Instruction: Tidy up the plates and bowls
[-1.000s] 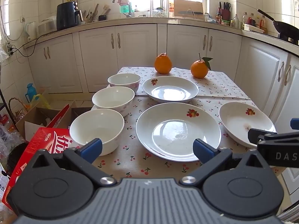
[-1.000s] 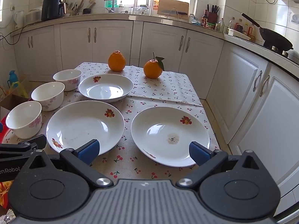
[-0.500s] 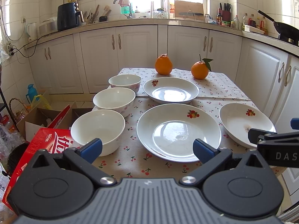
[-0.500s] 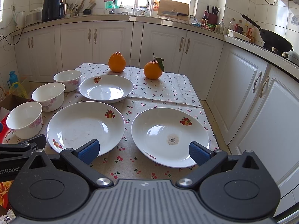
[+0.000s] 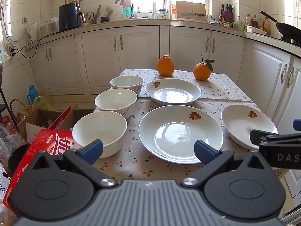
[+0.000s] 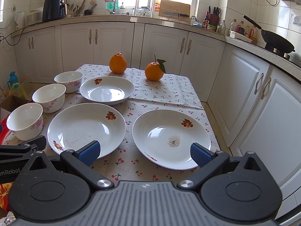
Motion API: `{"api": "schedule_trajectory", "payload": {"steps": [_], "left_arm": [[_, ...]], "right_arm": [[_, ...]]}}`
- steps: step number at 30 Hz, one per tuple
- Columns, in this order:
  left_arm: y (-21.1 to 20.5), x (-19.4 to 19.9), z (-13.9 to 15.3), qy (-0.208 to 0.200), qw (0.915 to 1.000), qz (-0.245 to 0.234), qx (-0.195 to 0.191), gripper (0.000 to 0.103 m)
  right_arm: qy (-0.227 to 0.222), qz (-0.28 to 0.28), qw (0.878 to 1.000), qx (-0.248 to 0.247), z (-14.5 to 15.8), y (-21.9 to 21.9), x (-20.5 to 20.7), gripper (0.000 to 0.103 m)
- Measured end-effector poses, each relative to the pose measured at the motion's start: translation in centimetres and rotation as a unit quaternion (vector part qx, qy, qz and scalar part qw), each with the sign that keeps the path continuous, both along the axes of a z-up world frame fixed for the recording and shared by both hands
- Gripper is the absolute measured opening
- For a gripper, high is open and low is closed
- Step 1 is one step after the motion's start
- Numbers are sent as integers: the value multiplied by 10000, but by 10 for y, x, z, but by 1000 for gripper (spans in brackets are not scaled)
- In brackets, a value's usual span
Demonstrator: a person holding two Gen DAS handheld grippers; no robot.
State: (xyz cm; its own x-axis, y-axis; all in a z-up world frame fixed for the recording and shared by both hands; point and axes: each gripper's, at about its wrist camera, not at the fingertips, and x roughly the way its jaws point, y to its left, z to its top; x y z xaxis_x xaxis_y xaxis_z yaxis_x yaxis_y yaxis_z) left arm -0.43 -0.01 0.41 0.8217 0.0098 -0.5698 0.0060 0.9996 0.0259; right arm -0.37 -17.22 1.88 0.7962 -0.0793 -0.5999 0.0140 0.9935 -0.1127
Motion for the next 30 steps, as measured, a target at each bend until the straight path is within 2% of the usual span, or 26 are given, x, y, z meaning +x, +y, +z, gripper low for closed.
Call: {"api": "schedule_trajectory", "payload": {"steps": [30], "left_arm": [[2, -1, 2, 7, 10000, 39, 5, 102]], "right_arm": [[1, 4, 10000, 1, -1, 0, 1, 103]]}}
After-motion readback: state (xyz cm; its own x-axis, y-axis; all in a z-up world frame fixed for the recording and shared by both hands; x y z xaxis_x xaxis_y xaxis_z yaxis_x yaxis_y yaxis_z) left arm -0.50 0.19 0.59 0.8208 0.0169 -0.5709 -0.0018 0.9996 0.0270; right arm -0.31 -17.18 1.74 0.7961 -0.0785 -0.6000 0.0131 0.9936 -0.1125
